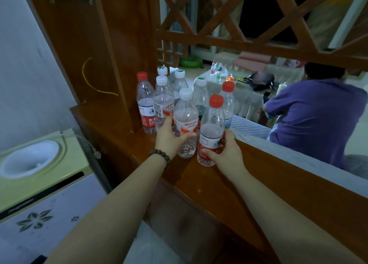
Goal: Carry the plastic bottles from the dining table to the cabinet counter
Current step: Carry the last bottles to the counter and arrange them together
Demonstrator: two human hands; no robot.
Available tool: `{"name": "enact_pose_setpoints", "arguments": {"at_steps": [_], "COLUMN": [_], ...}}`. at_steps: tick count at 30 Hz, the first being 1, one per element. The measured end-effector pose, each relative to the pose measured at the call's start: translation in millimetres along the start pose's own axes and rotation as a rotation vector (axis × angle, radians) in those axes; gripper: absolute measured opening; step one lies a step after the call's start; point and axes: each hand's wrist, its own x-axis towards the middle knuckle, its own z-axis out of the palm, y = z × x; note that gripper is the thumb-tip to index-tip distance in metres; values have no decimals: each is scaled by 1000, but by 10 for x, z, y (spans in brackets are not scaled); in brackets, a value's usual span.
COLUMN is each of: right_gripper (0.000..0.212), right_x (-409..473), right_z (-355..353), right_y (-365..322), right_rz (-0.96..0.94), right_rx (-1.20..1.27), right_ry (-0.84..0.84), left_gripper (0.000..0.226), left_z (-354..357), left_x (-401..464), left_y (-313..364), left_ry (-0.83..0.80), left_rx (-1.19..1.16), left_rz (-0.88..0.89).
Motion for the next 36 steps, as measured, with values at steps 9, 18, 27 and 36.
{"name": "enact_pose_setpoints", "arguments": {"at_steps": [9,18,27,36], "right_gripper": [93,83,56,47], "right_x": [-1,306,899,1720], "right_z": [-36,-477,-230,184], "right_y": [29,-835,-1753,-1904], "right_rz": [-36,-282,-338,-190], "right_rx": [-25,-88,-390,-745], "right_ry": [-19,100,-63,-186], "left_gripper": [84,67,30,40], "left_z": [-129,-939,-1635,-1550], "left_x": [-14,323,1272,2109], "left_y": [70,454,702,862], "left_ry": [10,92,-123,-467], "left_rx": [53,294,368,724], "left_rz": [52,288,503,596]}}
